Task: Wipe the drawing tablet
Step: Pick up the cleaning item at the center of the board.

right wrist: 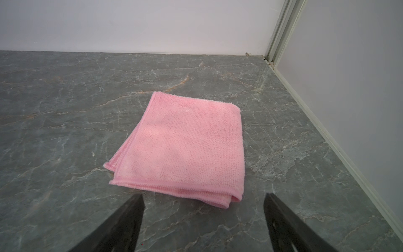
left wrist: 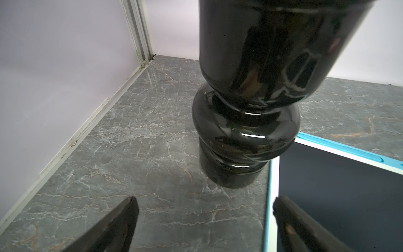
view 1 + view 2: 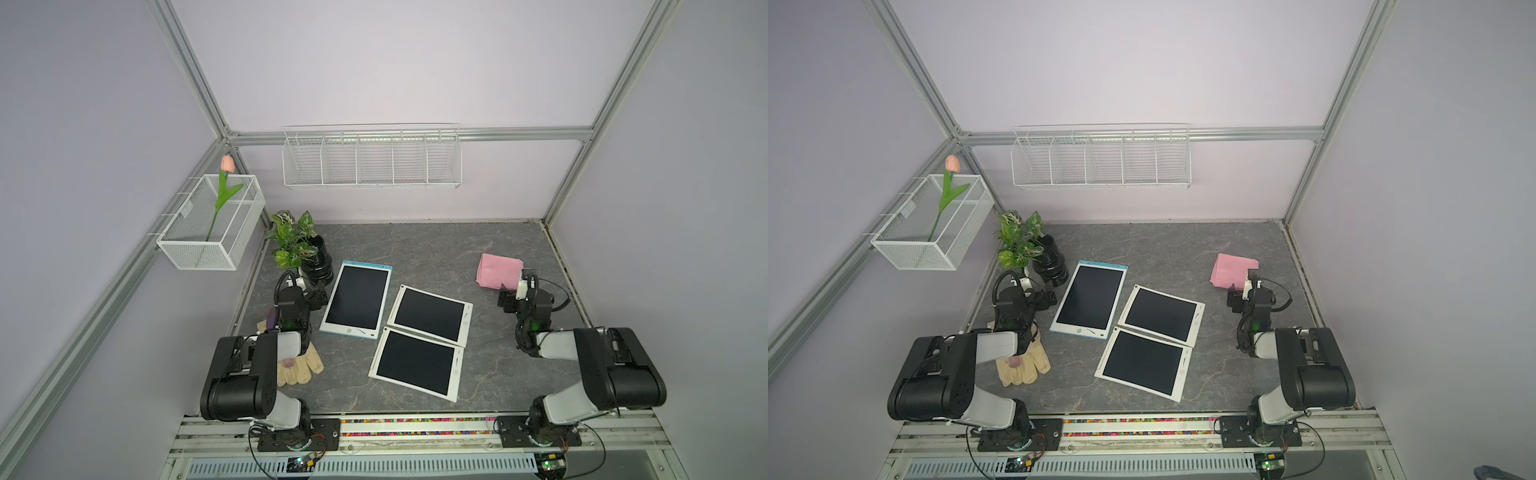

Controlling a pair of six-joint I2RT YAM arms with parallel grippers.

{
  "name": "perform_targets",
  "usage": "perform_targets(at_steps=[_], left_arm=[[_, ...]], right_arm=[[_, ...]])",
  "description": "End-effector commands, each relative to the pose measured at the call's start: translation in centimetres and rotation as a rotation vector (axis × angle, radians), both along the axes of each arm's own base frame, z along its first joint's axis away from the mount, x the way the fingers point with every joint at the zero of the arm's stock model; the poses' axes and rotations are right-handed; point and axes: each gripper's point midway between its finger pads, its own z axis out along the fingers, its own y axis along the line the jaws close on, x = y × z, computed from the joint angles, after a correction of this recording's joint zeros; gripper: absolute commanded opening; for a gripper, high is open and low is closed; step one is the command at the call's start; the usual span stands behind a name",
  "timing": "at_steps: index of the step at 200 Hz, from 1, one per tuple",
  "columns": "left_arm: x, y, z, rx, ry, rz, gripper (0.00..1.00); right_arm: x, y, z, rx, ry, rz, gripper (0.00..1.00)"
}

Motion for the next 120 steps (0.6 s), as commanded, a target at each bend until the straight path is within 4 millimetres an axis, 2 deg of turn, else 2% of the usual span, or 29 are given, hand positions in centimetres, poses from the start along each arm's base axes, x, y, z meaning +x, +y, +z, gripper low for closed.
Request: perform_targets(at_steps=[1,26,41,58,75,80,82,85,94,99,106,115,120], left_arm=[[0.6,-0.7,2.7,0.048,-0.045,-0.024,1.00],[-0.7,-1.5,4.8,0.099,-0.059,0.007,0.99],[-1.8,-2.2,6.6,0.082,-0.082,0.021,1.00],[-3.1,-3.6,8.6,0.054,-0.118,0.003,0.99],[-4.6,-4.7,11.0,-0.008,-0.142,-0.004,0.99],[-5.1,-5.0,11.8,-0.028,-0.153,-0.007,1.00],[-5.3,-5.1,12.1,-0.034,-0.158,-0.006,1.00],[-5.7,-5.3,12.6,-0.042,-0.164,-0.011,1.00],[-6.6,-6.2,13.9,-0.056,-0.177,-0.031,0.99],[-7.1,-6.6,14.8,-0.056,-0.189,-0.034,0.99],[-7.8,-7.1,15.8,-0.069,-0.197,-0.028,1.00],[-8.4,-7.1,16.3,-0.151,-0.178,0.018,0.99],[-8.7,-7.4,16.4,-0.219,-0.138,0.016,0.99]], right_arm=[[0.4,-0.4,2.4,-0.017,-0.031,-0.013,0.89],[-0.1,-0.7,5.2,-0.032,-0.037,-0.050,0.89],[-0.2,-0.8,8.6,-0.027,-0.104,-0.072,0.89],[0.3,-0.5,13.6,-0.022,-0.153,-0.080,0.89],[0.8,0.6,20.5,0.008,-0.212,-0.059,0.89],[0.9,0.8,22.3,0.037,-0.229,-0.063,0.89],[1.0,0.8,23.9,0.056,-0.254,-0.065,0.89],[1.0,0.9,25.1,0.085,-0.266,-0.068,0.89],[1.2,1.1,27.2,0.200,-0.261,-0.085,0.89],[1.1,1.2,27.6,0.262,-0.230,-0.101,0.89],[1.0,1.0,27.0,0.362,-0.170,-0.150,0.89],[0.2,0.0,25.1,0.488,-0.086,-0.266,0.89],[0.4,0.0,24.6,0.523,-0.071,-0.254,0.89]])
